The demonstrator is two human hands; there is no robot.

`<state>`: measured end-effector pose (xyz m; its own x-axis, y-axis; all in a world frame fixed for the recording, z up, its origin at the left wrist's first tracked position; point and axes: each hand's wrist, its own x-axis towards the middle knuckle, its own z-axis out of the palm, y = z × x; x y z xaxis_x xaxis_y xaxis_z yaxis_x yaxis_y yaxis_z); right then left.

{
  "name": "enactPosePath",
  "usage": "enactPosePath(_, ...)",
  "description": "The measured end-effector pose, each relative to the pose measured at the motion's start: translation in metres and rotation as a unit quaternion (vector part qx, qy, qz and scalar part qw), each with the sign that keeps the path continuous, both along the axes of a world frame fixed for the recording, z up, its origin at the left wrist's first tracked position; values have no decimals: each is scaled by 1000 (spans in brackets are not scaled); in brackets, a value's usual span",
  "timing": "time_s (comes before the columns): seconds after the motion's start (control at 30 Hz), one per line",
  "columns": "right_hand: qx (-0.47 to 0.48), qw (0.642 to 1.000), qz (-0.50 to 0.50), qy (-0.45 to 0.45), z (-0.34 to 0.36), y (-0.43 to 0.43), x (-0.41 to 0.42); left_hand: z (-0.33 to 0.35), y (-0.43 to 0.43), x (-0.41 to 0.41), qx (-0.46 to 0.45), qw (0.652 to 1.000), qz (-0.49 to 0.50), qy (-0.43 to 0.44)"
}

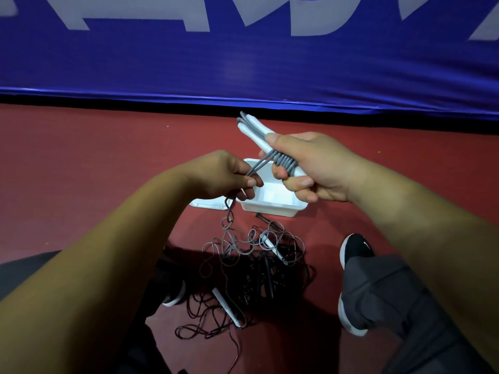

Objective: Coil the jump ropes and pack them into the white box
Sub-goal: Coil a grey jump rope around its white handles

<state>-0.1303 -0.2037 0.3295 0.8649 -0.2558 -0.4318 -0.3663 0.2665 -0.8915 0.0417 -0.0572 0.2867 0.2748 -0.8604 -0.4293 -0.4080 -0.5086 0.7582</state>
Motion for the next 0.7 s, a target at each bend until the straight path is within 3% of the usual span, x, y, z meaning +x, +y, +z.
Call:
enactPosePath(0.13, 31, 999, 22, -2, -1, 1, 0, 4, 0, -1, -8, 1000, 13, -7)
enactPosePath(0.37, 51, 988, 137, 44, 2, 2, -4, 3, 2, 2, -53, 993, 38, -100)
enactPosePath(0.57, 30, 948, 282, 141, -2, 9, -10, 23, 4, 3, -131, 991, 34, 10)
enactPosePath(0.7, 3, 935, 297, 191, -13, 15, -8, 29, -1, -4, -150, 987, 46, 41)
